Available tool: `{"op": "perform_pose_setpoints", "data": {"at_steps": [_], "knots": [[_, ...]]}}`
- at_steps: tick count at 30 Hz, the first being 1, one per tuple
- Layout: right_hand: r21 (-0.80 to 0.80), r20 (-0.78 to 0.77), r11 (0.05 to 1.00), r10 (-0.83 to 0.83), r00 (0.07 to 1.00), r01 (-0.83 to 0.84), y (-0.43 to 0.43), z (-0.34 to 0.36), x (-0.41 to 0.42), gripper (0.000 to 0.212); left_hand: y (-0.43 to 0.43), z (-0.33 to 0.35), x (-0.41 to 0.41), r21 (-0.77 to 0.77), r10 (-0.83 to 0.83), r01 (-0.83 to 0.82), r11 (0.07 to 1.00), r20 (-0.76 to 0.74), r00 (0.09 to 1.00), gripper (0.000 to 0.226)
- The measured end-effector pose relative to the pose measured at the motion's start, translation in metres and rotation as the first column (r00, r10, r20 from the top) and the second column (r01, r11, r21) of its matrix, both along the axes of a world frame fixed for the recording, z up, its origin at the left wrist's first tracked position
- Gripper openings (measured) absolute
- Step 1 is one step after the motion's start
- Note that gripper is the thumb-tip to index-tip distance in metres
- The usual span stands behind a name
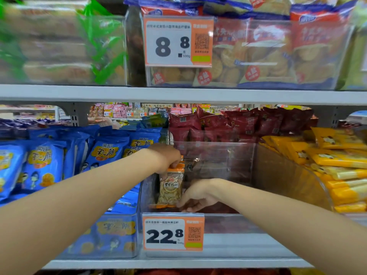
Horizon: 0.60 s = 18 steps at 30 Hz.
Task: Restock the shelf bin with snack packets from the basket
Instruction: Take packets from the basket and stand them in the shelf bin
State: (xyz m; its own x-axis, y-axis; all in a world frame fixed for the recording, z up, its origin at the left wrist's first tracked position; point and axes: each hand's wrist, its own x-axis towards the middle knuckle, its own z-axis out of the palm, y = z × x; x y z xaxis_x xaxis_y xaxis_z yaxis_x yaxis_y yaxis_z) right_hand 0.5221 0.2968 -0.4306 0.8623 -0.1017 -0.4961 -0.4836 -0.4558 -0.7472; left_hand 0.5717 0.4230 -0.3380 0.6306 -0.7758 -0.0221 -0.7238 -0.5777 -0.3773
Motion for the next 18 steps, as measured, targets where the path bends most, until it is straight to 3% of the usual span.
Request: {"op": "perform_pose_setpoints", "data": {"at_steps": [6, 9, 11, 14, 16, 18], "knots": [[-0.086, -0.032, 0.996, 0.002, 0.999, -0.005, 0.004, 0.017, -0.019, 0.007, 0.009, 0.010, -0.012, -0.083, 0.007, -0.005, 0.997, 0.026, 1.000, 0.028], [-0.126, 0.197, 0.983, -0.107, 0.975, 0.134, 0.006, 0.033, -0.042, 0.003, 0.018, 0.014, -0.027, -0.248, -0.031, 0.036, 0.968, 0.024, 0.999, 0.013], [-0.216, 0.467, 0.938, -0.144, 0.873, 0.271, 0.004, 0.042, -0.064, 0.010, 0.023, 0.012, -0.044, -0.416, -0.073, 0.082, 0.906, 0.037, 0.997, 0.008], [-0.252, 0.769, 0.843, -0.124, 0.627, 0.476, 0.007, 0.052, -0.111, 0.014, 0.019, 0.001, -0.084, -0.663, -0.133, 0.069, 0.745, -0.046, 0.990, 0.025], [-0.218, 0.877, 0.803, -0.088, 0.473, 0.554, 0.007, 0.053, -0.149, 0.014, 0.011, -0.010, -0.120, -0.777, -0.198, 0.040, 0.628, -0.110, 0.974, 0.027], [-0.225, 0.910, 0.782, -0.045, 0.413, 0.582, 0.007, 0.046, -0.191, 0.017, 0.001, -0.025, -0.154, -0.838, -0.256, 0.006, 0.546, -0.159, 0.954, 0.027]]}}
